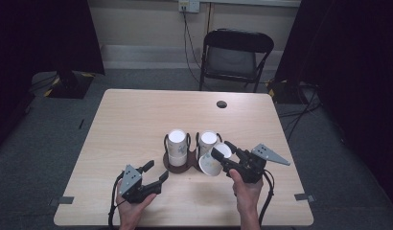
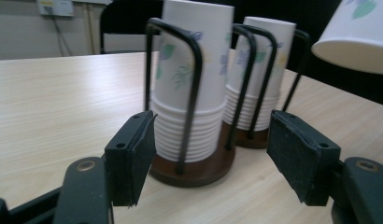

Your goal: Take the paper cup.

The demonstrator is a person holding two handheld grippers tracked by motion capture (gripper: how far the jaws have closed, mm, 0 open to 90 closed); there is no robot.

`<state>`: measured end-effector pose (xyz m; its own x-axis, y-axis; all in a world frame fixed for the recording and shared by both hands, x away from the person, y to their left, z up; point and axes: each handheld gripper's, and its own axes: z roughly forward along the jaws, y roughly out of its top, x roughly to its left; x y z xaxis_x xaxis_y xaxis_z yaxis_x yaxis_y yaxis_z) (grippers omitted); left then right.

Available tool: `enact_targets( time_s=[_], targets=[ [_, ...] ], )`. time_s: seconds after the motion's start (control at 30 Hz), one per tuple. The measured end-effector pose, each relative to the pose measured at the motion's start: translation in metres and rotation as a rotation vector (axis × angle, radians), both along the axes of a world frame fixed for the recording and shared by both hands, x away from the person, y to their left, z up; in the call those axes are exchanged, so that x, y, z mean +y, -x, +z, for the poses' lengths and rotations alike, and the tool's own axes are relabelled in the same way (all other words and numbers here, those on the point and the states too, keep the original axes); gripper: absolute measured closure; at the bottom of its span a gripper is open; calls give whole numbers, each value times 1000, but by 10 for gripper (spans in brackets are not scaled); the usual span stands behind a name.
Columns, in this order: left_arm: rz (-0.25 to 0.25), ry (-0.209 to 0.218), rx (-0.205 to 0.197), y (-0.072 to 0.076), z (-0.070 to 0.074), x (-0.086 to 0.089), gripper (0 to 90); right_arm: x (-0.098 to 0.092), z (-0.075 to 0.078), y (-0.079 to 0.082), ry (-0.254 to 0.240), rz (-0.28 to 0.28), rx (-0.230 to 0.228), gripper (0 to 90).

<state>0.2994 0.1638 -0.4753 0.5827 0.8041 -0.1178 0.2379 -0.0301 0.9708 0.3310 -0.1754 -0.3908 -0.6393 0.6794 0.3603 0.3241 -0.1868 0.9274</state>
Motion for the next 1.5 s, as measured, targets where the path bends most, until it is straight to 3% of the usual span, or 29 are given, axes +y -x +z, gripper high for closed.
enact_targets(
  time_s=[0.17, 0.43, 0.57, 0.67, 0.83, 1.0, 1.17, 1.5],
  targets=[
    [-88, 24, -5, 0, 0, -7, 304, 2, -12, 5, -60, 22, 38, 369],
    [-104, -35, 2, 0, -4, -27, 319, 13, -26, 10, -81, 58, 97, 369],
    [-119, -43, 4, 0, -5, -33, 329, 21, -34, 12, -94, 85, 121, 369],
    [-147, -30, 14, -1, -6, -37, 356, 25, -39, 14, -140, 107, 147, 369],
    [-180, -41, -2, 0, -8, -45, 400, 29, -38, 14, -170, 126, 157, 370],
    [-160, -51, -34, 3, -9, -52, 419, 32, -37, 13, -174, 140, 174, 370],
    [-145, -75, -39, 5, -10, -59, 417, 34, -37, 12, -177, 140, 182, 370],
    [-121, -49, -94, 10, -5, -65, 462, 40, -41, 7, -183, 182, 234, 369]
  ],
)
